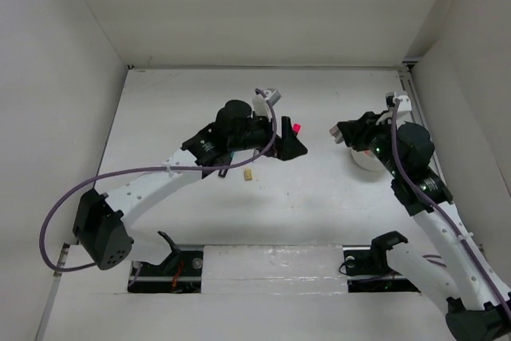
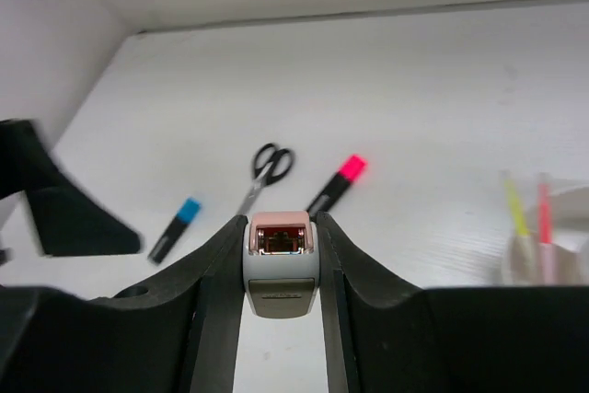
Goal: Sort the stationery into containers
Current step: Place the stapler in the storage box.
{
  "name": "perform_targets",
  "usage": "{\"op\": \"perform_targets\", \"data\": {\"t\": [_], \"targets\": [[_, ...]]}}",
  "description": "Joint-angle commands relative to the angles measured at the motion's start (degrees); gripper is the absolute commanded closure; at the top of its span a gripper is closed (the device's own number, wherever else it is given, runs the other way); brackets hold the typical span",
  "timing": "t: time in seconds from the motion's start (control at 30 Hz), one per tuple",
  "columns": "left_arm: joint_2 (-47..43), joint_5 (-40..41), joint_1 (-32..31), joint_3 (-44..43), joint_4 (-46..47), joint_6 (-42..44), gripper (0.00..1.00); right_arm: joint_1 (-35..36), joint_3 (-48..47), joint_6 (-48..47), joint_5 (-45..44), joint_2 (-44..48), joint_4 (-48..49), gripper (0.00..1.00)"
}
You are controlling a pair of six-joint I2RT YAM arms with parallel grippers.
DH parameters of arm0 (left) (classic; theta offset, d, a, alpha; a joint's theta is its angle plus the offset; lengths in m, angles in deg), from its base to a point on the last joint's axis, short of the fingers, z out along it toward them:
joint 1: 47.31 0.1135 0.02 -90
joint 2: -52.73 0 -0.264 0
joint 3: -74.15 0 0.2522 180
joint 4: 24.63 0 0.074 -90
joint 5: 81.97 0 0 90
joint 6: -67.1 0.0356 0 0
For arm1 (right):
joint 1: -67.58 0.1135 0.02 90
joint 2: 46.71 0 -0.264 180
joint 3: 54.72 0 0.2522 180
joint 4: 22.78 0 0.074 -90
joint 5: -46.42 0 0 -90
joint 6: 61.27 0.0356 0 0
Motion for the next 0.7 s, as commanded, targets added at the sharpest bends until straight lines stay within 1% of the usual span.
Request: {"op": "perform_targets", "data": {"t": [0.0,0.07,0.13,0.2,0.23,0.27,0.3,0.33,0.4,0.43,0.47,0.53,0.6,0.67], "targets": [[-4.25,22.21,0.1,-4.76,-17.7,0.08,0.0,-3.08,-5.17,-4.27,-14.93,-0.17,-3.8,1.0],[-6.0,27.49,0.1,-5.37,-21.52,0.07,0.0,-5.45,-5.18,-7.07,-14.96,-0.78,-1.97,1.0],[-7.94,28.74,0.1,-4.24,-24.07,0.07,0.0,-9.31,-3.87,-9.36,-12.51,-1.31,1.19,1.0],[-11.27,29.27,0.1,-3.09,-25.22,0.6,0.0,-12.22,-3.86,-10.17,-12.5,-3.15,2.61,1.0],[-12.25,30.15,0.1,-2.22,-26.62,1.21,0.0,-15.54,-4.56,-8.69,-15.11,-3.94,1.83,1.0],[-13.21,30.85,0.1,-2.21,-27.51,1.22,0.0,-17.23,-6.13,-7.11,-16.27,-4.65,0.35,1.0],[-14.79,33.21,0.1,-1.51,-29.34,1.74,0.0,-20.37,-6.67,-6.05,-16.8,-5.78,-1.5,1.0],[-15.59,34.19,0.1,-1.51,-30.14,1.74,0.0,-20.41,-7.29,-6.04,-16.8,-6.41,-2.12,1.0],[-17.0,35.77,0.1,-0.2,-31.2,2.45,0.0,-24.35,-8.08,-6.04,-16.8,-8.33,-2.66,1.0],[-18.22,37.43,0.1,0.33,-31.21,2.45,0.0,-25.75,-9.21,-4.47,-16.8,-9.22,-4.75,1.0],[-18.84,37.45,0.1,0.95,-31.21,2.45,0.0,-28.55,-10.1,-3.24,-17.5,-10.18,-6.42,1.0],[-20.16,38.06,0.1,2.79,-31.21,2.45,0.0,-30.68,-11.95,-0.25,-18.03,-11.59,-11.33,1.0],[-20.17,38.07,0.1,2.8,-31.21,2.45,0.0,-30.69,-11.95,0.38,-18.74,-10.9,-11.89,1.0],[-20.78,38.07,0.1,2.8,-31.21,3.06,0.0,-30.69,-9.41,2.04,-19.96,-8.44,-11.89,1.0]]}}
